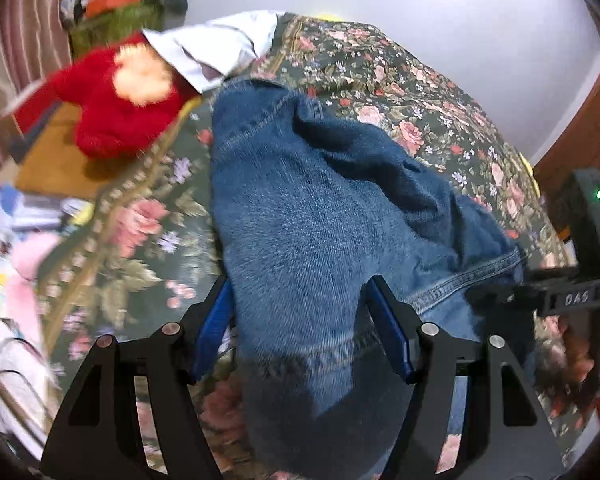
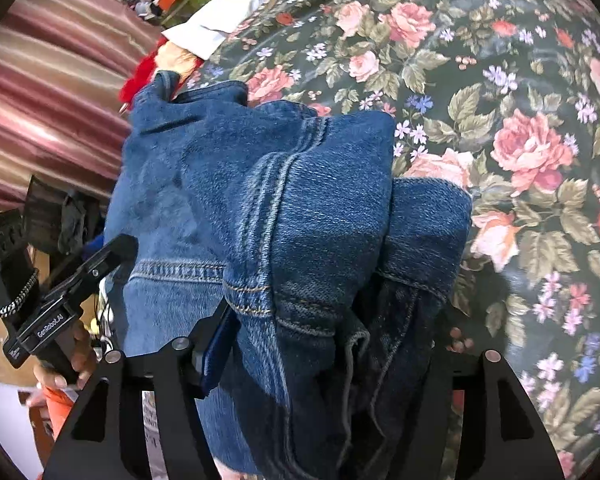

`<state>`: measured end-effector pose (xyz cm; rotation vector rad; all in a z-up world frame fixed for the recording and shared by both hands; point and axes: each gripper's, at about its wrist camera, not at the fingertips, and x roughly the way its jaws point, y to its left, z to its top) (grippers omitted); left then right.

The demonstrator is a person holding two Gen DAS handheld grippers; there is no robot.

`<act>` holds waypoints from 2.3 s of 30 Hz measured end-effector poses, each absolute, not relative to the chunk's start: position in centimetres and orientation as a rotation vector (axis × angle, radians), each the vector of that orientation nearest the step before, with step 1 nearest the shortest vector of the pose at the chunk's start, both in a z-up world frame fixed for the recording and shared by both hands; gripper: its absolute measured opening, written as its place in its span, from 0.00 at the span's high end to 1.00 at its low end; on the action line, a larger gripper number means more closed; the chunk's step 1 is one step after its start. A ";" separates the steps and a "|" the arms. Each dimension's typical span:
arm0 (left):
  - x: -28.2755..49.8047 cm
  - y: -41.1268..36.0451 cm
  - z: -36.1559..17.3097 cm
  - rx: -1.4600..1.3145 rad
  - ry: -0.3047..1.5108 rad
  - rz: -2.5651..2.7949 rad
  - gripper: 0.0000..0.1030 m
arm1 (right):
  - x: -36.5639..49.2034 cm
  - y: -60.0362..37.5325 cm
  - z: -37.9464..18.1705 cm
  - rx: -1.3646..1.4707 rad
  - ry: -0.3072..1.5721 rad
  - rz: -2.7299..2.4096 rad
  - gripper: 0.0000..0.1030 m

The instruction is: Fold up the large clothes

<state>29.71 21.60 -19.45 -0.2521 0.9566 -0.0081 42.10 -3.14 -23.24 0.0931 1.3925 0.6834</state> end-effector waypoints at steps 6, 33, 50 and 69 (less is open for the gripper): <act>27.2 20.2 -15.7 -0.142 0.868 0.011 0.34 | 39.0 -3.7 -19.2 -0.068 1.251 0.646 0.41; 23.5 15.6 -19.3 -0.007 0.971 0.129 0.24 | 34.4 -5.6 -19.7 -0.236 1.207 0.619 0.26; 13.7 10.8 -1.6 -0.019 0.451 0.111 0.24 | 22.6 -10.5 0.8 -0.011 0.514 0.635 0.26; 2.8 7.6 4.3 -0.091 0.169 0.130 0.14 | 7.8 -13.4 6.0 0.083 0.191 0.510 0.00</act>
